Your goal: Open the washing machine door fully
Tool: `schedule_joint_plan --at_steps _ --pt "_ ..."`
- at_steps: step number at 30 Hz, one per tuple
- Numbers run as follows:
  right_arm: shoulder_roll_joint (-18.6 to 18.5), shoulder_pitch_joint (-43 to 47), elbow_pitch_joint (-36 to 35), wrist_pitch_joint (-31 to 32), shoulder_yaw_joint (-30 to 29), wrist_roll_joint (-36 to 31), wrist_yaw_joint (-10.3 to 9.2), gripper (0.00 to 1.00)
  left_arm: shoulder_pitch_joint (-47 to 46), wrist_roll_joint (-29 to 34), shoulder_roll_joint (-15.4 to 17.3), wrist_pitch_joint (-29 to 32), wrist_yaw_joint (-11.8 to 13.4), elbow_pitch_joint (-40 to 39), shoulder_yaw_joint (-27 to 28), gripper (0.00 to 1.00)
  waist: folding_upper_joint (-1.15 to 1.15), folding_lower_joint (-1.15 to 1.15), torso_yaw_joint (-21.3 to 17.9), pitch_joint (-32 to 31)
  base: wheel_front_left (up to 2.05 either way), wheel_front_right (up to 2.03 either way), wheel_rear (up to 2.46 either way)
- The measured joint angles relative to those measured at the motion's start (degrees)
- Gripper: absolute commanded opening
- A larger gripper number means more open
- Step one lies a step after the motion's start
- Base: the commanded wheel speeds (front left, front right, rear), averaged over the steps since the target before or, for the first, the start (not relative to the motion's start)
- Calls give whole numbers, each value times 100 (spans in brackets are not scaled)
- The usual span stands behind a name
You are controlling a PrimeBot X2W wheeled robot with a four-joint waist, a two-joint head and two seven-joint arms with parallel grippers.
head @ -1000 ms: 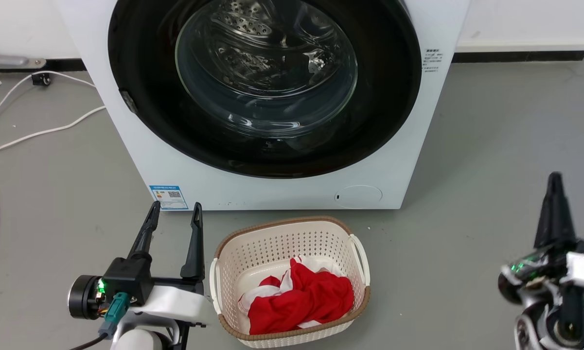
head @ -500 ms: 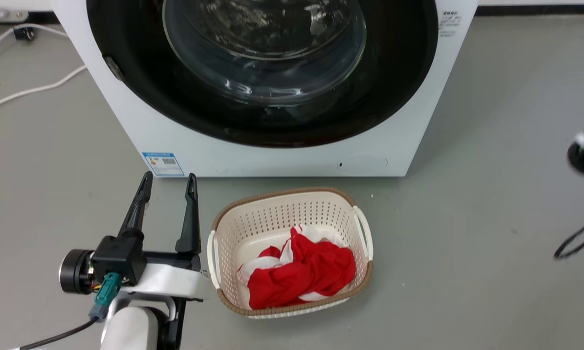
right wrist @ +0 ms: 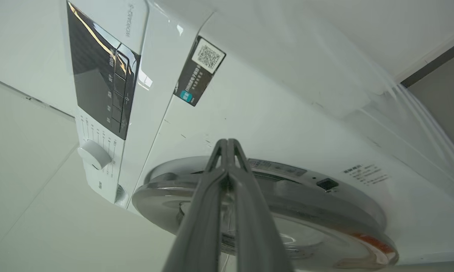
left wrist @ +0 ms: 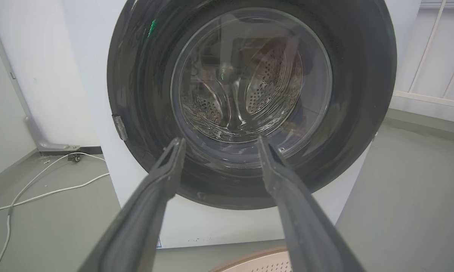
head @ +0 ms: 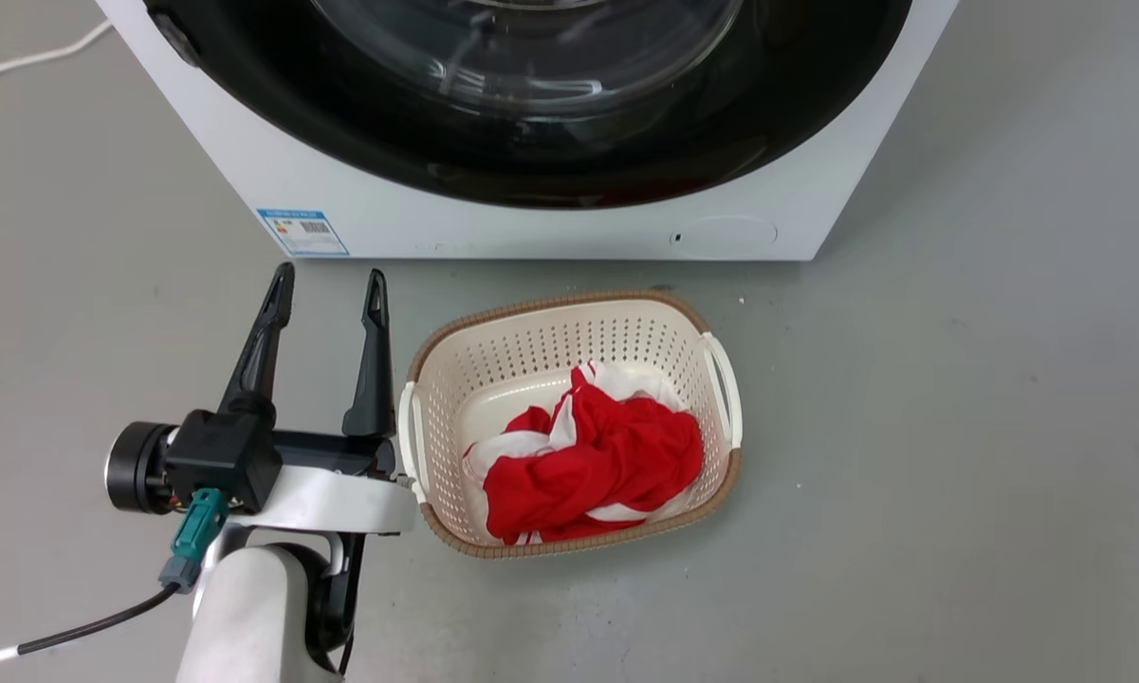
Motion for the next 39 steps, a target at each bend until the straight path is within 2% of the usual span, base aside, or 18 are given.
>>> schedule_joint_plan --at_steps 8,17,27,39 --pt "412 -1167 950 828 733 -554 0 0 -207 0 0 0 -27 -107 -51 100 0 0 53 392 0 0 0" --pt "723 -1696 1475 1216 1000 -823 0 0 -353 -8 0 1 -35 -171 -166 100 0 0 186 750 0 0 0" --pt "778 -1891 1735 1401 984 -855 0 0 -433 -20 0 1 -21 -187 -266 100 0 0 263 947 0 0 0" --pt "821 -1666 1463 2338 900 -554 0 0 -446 -69 0 1 26 -121 -314 100 0 0 246 883 0 0 0"
